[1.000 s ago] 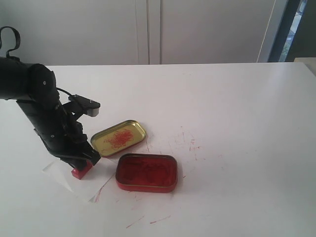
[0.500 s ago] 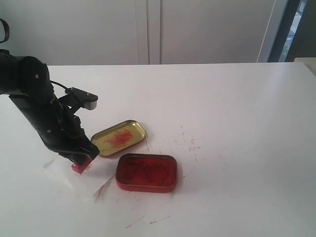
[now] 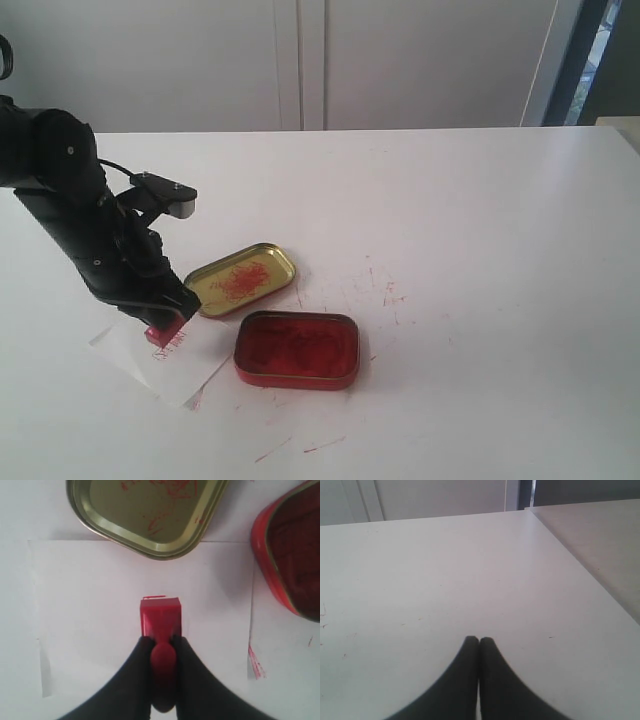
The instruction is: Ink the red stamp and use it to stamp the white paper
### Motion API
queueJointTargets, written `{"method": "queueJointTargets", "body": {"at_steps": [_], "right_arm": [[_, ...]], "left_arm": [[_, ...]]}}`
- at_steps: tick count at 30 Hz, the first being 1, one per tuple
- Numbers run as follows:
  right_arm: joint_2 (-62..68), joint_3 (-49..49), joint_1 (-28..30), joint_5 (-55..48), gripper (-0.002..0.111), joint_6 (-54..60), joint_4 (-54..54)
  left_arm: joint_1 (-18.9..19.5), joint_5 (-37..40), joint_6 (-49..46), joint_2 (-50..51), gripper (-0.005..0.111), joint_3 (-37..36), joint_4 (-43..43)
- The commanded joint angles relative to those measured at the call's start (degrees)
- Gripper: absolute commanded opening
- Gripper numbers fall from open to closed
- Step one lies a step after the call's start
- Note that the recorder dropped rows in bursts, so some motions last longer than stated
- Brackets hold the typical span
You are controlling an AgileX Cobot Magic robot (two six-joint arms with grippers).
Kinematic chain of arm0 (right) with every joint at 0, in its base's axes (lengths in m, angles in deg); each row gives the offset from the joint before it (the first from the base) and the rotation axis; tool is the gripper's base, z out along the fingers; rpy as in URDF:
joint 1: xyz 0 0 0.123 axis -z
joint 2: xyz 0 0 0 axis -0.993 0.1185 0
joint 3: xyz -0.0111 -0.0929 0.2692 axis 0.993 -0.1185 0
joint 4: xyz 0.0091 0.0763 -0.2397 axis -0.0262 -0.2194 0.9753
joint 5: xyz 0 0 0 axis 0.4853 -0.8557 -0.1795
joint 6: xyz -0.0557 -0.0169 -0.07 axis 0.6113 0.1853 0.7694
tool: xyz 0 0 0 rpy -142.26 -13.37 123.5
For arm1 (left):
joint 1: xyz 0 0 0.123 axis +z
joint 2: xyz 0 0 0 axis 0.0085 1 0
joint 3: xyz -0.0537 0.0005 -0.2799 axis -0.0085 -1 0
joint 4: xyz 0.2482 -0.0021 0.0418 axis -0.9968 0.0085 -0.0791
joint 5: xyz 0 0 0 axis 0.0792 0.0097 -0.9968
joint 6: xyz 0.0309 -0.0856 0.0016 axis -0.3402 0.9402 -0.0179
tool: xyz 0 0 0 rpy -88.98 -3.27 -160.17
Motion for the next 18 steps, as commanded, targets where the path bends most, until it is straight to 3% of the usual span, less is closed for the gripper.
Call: {"method": "queueJointTargets", "body": {"at_steps": [1,18], "right_arm": [[-0.2,-0.3,-0.2,0.8,0.000,0.1,0.1],[-0.2,-0.3,-0.2,0.8,0.000,0.1,0.1]], "left_arm": [[-0.5,0.9,0.5,-0.6,0.000,-0.4,0.8],[-0.5,1.0,-0.5,-0.6,0.000,-0.4,7.7]]}}
